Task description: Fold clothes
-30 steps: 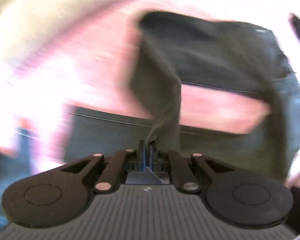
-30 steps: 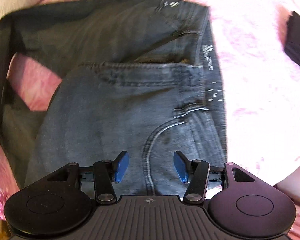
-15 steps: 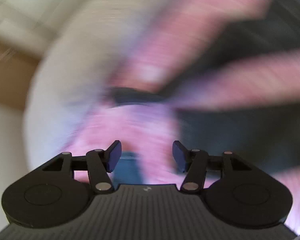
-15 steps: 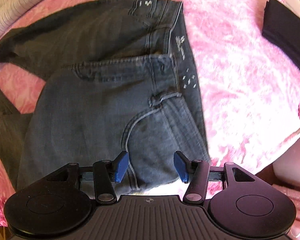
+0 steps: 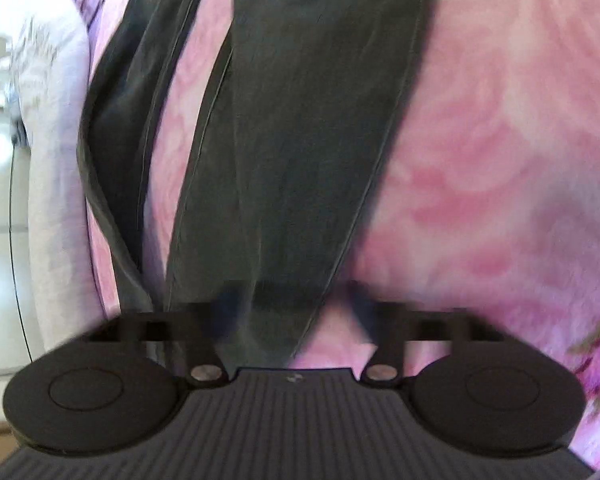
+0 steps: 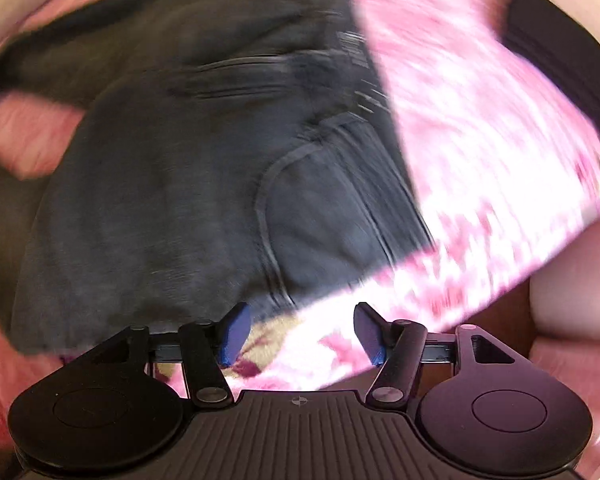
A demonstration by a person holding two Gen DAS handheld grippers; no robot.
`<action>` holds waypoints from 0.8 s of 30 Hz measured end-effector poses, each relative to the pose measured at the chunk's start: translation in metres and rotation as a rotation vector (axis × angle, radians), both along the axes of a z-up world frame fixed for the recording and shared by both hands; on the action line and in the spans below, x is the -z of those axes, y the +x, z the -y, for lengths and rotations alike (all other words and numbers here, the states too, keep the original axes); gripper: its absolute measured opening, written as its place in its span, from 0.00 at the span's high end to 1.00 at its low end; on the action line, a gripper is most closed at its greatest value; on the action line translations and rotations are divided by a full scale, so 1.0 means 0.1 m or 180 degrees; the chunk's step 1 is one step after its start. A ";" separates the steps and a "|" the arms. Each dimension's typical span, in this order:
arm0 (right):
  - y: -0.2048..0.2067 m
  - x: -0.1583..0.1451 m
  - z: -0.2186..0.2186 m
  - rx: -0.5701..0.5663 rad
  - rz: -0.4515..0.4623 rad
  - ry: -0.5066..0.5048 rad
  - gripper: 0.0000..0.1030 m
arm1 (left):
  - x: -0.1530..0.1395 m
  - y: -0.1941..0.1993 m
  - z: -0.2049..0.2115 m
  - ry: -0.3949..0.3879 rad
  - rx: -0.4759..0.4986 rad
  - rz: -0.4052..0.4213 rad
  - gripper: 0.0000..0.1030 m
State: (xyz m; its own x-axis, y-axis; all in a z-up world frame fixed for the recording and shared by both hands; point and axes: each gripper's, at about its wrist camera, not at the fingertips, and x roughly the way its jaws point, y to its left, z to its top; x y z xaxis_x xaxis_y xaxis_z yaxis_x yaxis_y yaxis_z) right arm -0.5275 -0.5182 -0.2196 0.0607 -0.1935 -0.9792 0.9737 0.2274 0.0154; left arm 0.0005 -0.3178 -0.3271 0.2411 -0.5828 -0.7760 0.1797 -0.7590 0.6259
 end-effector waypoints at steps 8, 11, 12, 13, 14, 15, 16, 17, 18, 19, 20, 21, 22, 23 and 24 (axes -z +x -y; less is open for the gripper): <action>-0.55 0.20 -0.09 0.1236 0.0812 -0.0433 0.37 | -0.59 -0.05 -0.17 -0.0108 -0.0494 -0.0068 0.95; -0.75 0.41 0.07 0.1460 0.1052 -0.0557 0.37 | -0.99 -0.13 -0.53 0.0076 -0.0953 -0.0201 0.96; -0.82 0.49 0.12 0.1534 0.1129 -0.0595 0.37 | -1.06 -0.22 -0.71 0.0187 -0.1055 -0.0223 0.96; -0.88 0.57 0.17 0.1608 0.1207 -0.0633 0.37 | -1.07 -0.27 -0.86 0.0300 -0.1136 -0.0190 0.96; -0.95 0.64 0.23 0.1682 0.1285 -0.0670 0.37 | -1.08 -0.32 -1.00 0.0413 -0.1217 -0.0158 0.96; -0.99 0.67 0.26 0.1734 0.1325 -0.0678 0.37 | -1.04 -0.38 -1.10 0.0538 -0.1325 -0.0135 0.96; -1.03 0.68 0.28 0.1781 0.1355 -0.0678 0.37 | -1.00 -0.45 -1.17 0.0628 -0.1446 -0.0110 0.96; -1.06 0.69 0.31 0.1827 0.1386 -0.0677 0.47 | -0.98 -0.54 -1.20 0.0687 -0.1560 -0.0104 0.96; -1.10 0.70 0.34 0.1874 0.1416 -0.0677 0.74 | -0.95 -0.61 -1.28 0.0724 -0.1635 -0.0086 0.96; -1.18 0.67 0.38 0.1886 0.1531 -0.0617 0.82 | -0.96 -0.72 -1.28 0.0756 -0.1723 -0.0050 0.96; -1.26 0.58 0.44 0.1800 0.1606 -0.0602 0.86 | -0.99 -0.78 -1.28 0.0764 -0.1813 -0.0061 0.96; -1.34 0.47 0.50 0.1691 0.1665 -0.0602 0.87 | -1.03 -0.84 -1.27 0.0771 -0.1902 -0.0072 0.96; -1.45 0.34 0.59 0.1583 0.1698 -0.0648 0.87 | -1.06 -0.95 -1.23 0.0796 -0.1955 -0.0099 0.96; -1.56 0.20 0.69 0.1476 0.1724 -0.0706 0.88 | -1.08 -1.05 -1.19 0.0820 -0.2007 -0.0126 0.96; -1.68 0.09 0.78 0.1396 0.1752 -0.0764 0.88 | -1.08 -1.15 -1.20 0.0866 -0.1990 -0.0211 0.96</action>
